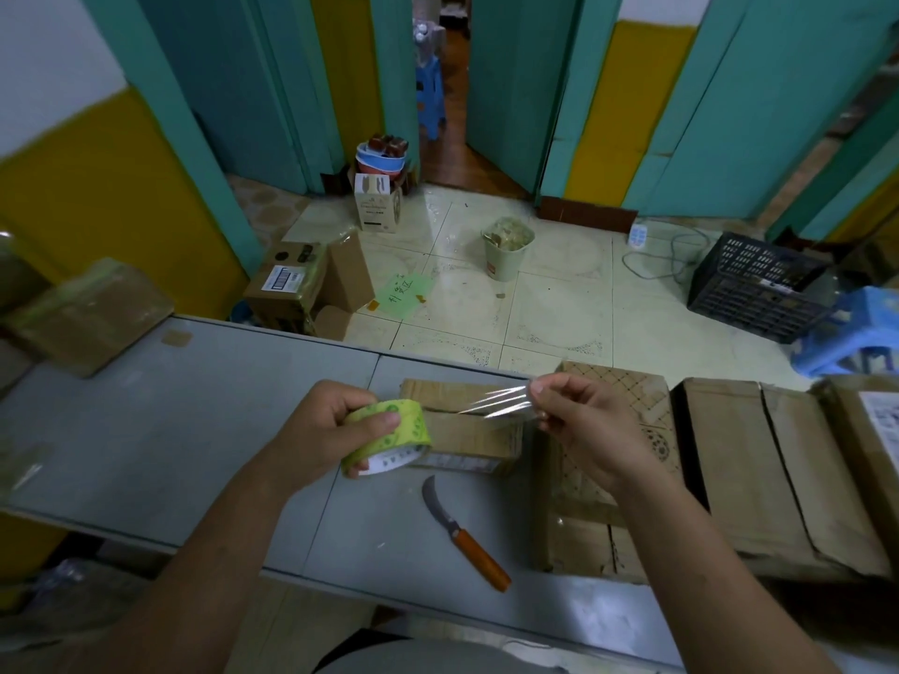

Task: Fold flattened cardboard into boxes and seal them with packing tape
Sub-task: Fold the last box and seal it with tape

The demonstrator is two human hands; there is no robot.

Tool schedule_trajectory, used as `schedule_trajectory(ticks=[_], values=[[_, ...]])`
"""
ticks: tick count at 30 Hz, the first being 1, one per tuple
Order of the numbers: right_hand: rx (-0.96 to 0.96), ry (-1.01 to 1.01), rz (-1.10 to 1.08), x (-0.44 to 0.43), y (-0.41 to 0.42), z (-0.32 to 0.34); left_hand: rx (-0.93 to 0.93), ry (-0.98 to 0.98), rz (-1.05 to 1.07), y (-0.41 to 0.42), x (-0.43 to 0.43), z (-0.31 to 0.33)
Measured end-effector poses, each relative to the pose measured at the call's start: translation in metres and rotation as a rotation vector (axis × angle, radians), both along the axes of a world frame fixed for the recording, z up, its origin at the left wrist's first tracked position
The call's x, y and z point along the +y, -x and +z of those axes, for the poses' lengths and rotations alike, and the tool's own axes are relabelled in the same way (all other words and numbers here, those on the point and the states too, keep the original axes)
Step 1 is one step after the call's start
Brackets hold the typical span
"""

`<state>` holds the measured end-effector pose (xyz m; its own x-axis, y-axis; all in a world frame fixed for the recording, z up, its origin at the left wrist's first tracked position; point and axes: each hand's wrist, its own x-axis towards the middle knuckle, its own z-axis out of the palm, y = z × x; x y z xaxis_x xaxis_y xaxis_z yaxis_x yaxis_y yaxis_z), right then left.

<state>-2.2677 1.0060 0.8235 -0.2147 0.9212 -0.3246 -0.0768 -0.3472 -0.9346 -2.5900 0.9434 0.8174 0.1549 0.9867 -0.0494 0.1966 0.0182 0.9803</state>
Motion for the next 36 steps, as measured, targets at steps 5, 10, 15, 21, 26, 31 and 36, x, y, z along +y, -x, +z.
schedule_trajectory(ticks=[5, 10, 15, 21, 26, 31, 36], values=[[-0.066, -0.046, 0.002, 0.002, -0.005, -0.003, 0.353, 0.120, -0.030, 0.019, 0.010, -0.005], [-0.267, -0.105, -0.139, -0.005, 0.031, -0.019, 0.700, 0.163, 0.005, 0.032, 0.033, -0.014], [-0.303, -0.076, -0.377, 0.001, 0.060, -0.037, 0.856, 0.289, -0.168, 0.033, 0.069, -0.023], [-0.313, -0.004, -0.490, 0.004, 0.068, -0.059, 0.827, 0.481, -0.428, 0.023, 0.108, -0.029], [-0.188, 0.083, -0.524, -0.003, 0.065, -0.061, 0.770, 0.493, -0.432, 0.024, 0.116, -0.029], [-0.018, 0.159, -0.536, -0.015, 0.080, -0.061, 0.851, 0.544, -0.385, 0.033, 0.120, -0.027], [-0.059, 0.092, -0.476, -0.021, 0.081, -0.057, 0.823, 0.531, -0.355, 0.043, 0.112, -0.030]])
